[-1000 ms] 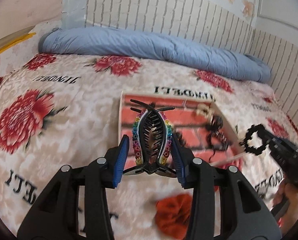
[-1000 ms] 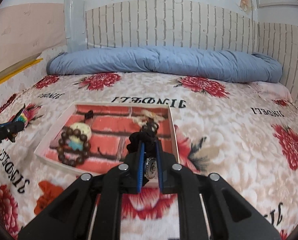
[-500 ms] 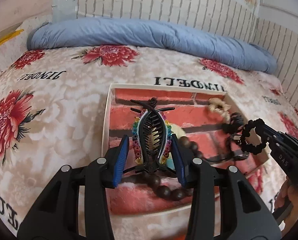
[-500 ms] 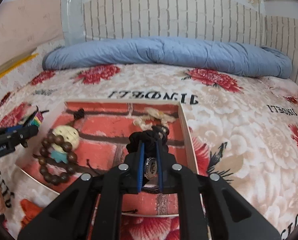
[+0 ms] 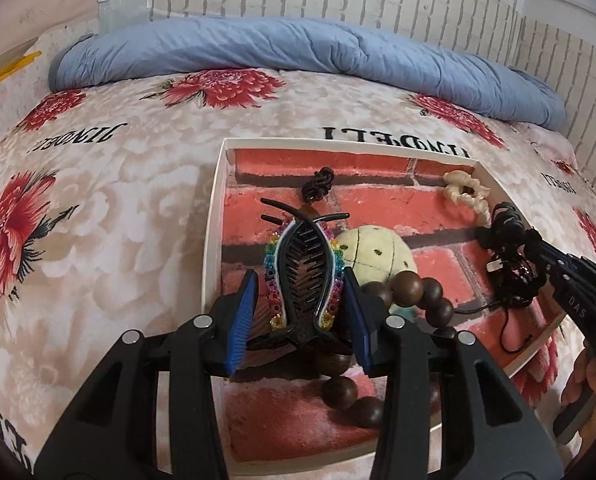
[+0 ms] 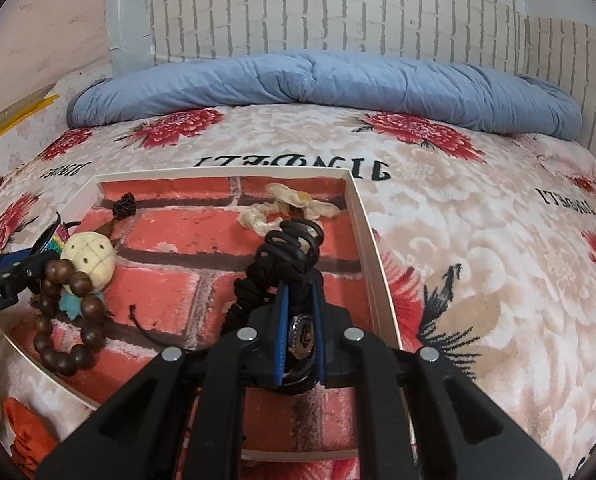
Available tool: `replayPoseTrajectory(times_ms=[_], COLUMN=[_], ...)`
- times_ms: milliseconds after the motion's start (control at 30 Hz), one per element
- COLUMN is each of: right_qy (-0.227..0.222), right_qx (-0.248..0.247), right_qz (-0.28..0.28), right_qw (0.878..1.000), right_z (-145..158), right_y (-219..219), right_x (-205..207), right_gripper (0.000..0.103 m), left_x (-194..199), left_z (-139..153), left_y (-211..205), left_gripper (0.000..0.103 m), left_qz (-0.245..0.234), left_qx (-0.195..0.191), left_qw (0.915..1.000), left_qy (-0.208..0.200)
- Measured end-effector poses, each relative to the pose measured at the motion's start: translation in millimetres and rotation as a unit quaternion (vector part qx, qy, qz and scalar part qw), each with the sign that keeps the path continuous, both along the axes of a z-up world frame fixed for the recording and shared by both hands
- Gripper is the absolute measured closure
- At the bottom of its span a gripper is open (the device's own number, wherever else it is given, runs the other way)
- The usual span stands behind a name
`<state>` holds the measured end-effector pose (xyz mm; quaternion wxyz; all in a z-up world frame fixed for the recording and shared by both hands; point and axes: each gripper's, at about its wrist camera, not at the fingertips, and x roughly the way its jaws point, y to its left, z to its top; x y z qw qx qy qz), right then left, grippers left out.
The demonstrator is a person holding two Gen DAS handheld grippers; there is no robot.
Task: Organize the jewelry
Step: 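Carry clip with left tool into the tray and open while right tool releases scrunchie there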
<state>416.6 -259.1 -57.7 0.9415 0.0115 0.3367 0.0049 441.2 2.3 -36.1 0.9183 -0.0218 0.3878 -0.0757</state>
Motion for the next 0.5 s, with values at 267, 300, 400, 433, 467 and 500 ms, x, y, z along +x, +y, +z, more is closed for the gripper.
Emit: replayPoseTrajectory(times_ms=[267,300,400,433,467,500], right_qy=[0.013,0.013,0.016,0.016,0.016,0.017], right_qx=[-0.008,-0.007,-0.007,-0.007,-0.006,-0.007], right_qz=[0.006,0.006,0.005,0.005,0.006,0.006], right_qw=[1.000,1.000,1.000,1.000,1.000,1.000], right_z=[-6.9,-7.0,-8.3,-8.5,-8.5,-8.8], right_y=[3.6,3.6,3.3,3.0,3.0,3.0], right_x=[3.0,3.0,3.1,3.0,2.9,3.0], right_gripper=[0.091,0.091,0.091,0.091,0.089,0.088], left_x=[0.0,-0.1,-1.2,-1.4,-1.7,-1.8], left_z=[-3.1,-3.1,-2.8,-2.6,-2.4,-2.3], left_y=[0.6,0.3,-0.5,-0.4,-0.4,-0.4], left_gripper=[0.061,0.061,0.060,0.060,0.060,0.058], left_qz=[0.000,0.000,0.001,0.001,0.002,0.002], left_qx=[0.002,0.003,0.005,0.006,0.006,0.007], left_qw=[1.0000,1.0000,1.0000,1.0000,1.0000,0.9999], left_qy=[-0.003,-0.004,-0.006,-0.007,-0.007,-0.008])
